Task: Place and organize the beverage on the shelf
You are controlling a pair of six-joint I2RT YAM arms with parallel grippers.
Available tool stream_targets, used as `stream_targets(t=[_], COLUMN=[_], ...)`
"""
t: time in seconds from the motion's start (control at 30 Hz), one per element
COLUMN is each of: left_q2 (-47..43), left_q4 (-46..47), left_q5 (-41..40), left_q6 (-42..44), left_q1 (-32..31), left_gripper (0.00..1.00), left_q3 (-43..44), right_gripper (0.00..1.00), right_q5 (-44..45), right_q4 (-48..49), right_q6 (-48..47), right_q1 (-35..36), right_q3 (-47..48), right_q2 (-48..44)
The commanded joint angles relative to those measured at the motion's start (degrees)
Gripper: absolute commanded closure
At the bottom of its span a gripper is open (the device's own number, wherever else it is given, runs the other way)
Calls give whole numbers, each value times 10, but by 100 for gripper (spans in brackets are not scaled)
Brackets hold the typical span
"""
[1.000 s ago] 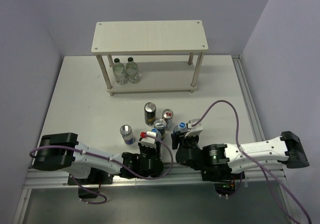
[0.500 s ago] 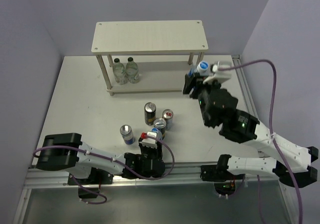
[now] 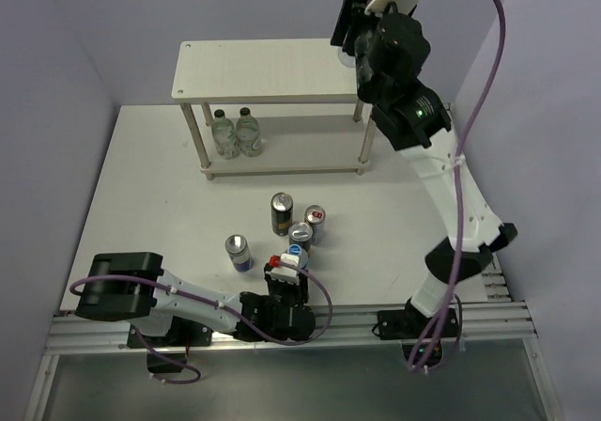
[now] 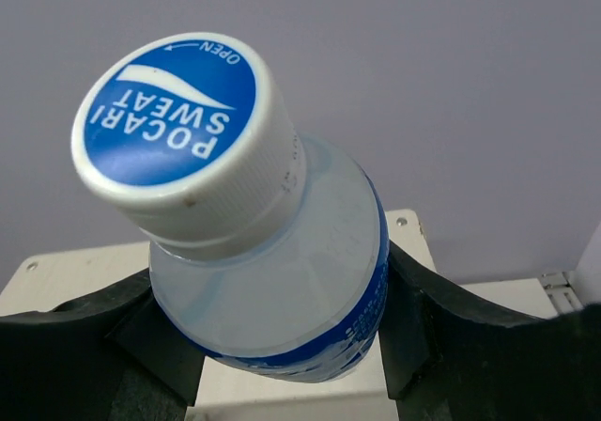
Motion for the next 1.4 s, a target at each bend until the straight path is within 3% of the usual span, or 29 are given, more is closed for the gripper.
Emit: stream_targets(t=[0.0, 0.53, 0.57, 0.6, 0.67, 0.7, 0.73, 0.83, 0.87, 0.93, 1.37], left_q2=[13, 34, 36, 37, 41, 43, 44, 51, 53, 56, 57], left_q4=[-14, -72, -72, -73, -76, -76, -79, -80, -82, -83, -109], left_q5=[29, 11, 11, 11, 12, 11, 11, 10, 9, 9, 5], left_q6=[-42, -94, -94, -94, -95, -95, -95, -93, -94, -91, -96], left_q1=[-22, -40, -40, -40, -40, -41, -40, -40, -40, -40, -40], left_gripper=[100, 100, 100, 100, 100, 100, 100, 100, 100, 100, 100], left_q3=[17, 33, 34, 35, 39, 40, 44, 49, 50, 54, 69], right_gripper=[100, 100, 97, 78, 52, 28, 17, 12, 4, 0, 0], right_q5=[-52, -99, -100, -102, -103, -100, -99, -97, -95, -91, -131], right_q4=[17, 1, 2, 3, 8, 6, 5, 7, 7, 15, 59], right_q6=[-2, 74, 75, 75, 76, 75, 73, 68, 70, 71, 108], right_q1=[-37, -111, -112, -115, -115, -117, -118, -119, -118, -120, -120], right_q3=[109, 115, 107, 102, 91, 89, 88, 80, 77, 55, -138], right_q2=[62, 171, 170, 169, 168, 170, 171, 174, 173, 167, 41])
